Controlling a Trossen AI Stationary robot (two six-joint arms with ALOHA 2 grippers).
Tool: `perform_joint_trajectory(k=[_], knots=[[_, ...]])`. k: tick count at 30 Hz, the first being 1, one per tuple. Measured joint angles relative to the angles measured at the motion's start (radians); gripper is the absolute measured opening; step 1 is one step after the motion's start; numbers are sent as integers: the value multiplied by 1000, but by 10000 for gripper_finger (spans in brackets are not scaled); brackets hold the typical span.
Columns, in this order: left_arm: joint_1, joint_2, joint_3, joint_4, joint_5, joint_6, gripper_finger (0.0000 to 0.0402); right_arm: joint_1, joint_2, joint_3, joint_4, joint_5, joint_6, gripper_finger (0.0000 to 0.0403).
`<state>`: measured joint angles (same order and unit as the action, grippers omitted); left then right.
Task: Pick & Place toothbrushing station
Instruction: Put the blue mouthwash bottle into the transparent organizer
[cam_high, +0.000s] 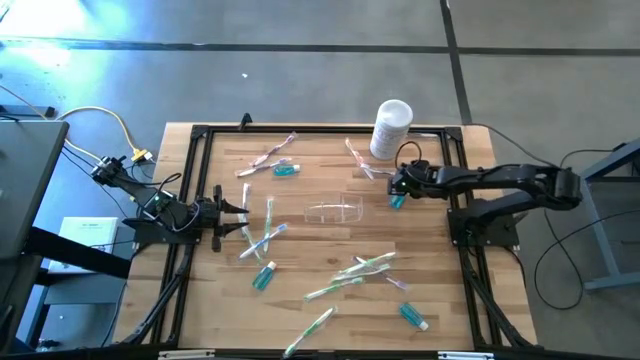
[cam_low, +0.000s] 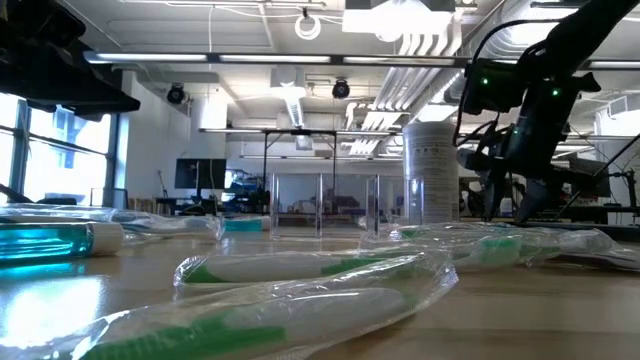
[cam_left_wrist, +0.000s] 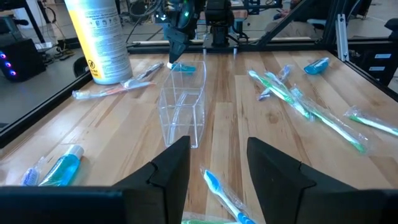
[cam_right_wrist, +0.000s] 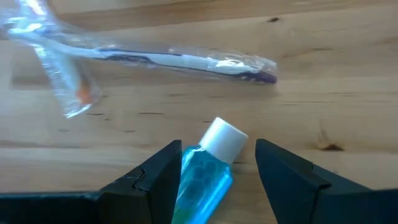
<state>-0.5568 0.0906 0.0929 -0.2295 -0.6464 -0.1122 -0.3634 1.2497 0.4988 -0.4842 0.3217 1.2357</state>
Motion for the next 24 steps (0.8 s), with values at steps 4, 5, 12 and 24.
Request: perform_joint_trajectory(k=[4, 5, 12, 24], knots=[[0, 0, 0, 0, 0, -5, 155, 0, 57, 0, 25, 13, 2, 197], [0, 0, 0, 0, 0, -5, 155, 0, 70, 0, 40, 19, 2, 197], [0, 0, 0, 0, 0, -5, 155, -19, 124, 2, 96, 11, -53, 196], [0, 0, 0, 0, 0, -16, 155, -25, 125, 0, 102, 6, -248, 87]])
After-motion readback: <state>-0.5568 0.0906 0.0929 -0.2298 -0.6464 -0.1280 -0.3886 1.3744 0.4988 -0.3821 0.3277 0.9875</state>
